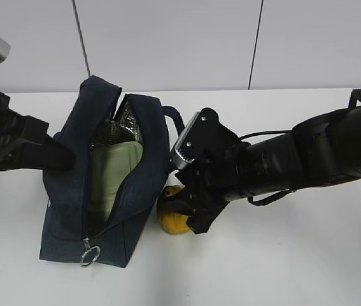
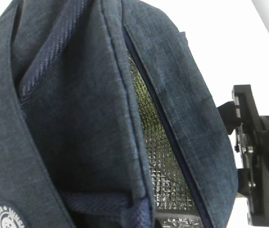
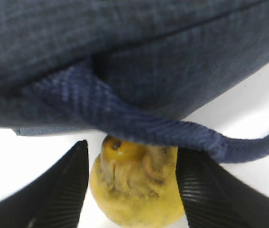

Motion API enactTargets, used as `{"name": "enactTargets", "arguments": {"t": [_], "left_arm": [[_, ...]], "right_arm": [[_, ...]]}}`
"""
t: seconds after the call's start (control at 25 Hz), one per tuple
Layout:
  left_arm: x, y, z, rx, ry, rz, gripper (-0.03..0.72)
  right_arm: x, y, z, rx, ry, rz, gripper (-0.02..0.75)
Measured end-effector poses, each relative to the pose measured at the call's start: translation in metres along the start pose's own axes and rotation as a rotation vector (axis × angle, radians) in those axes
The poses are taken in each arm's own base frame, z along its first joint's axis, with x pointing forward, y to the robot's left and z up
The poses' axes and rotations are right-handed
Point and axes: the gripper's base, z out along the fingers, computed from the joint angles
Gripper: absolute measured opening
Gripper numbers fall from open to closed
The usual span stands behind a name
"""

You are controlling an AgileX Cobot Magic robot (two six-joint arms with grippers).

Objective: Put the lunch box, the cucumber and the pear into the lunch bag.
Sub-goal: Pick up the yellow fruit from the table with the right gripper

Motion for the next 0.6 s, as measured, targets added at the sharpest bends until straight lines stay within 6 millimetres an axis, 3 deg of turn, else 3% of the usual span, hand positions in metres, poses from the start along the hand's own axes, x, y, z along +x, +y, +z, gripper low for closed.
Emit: {"name": "enactTargets", "arguments": {"t": [0.6], "left_arm": [[0.0,0.0,0.0,-0.001,0.0,0.001,-0.015]], "right_arm": [[0.004,-0.009,0.021,-0.009,0.013,0.011,0.474]]}}
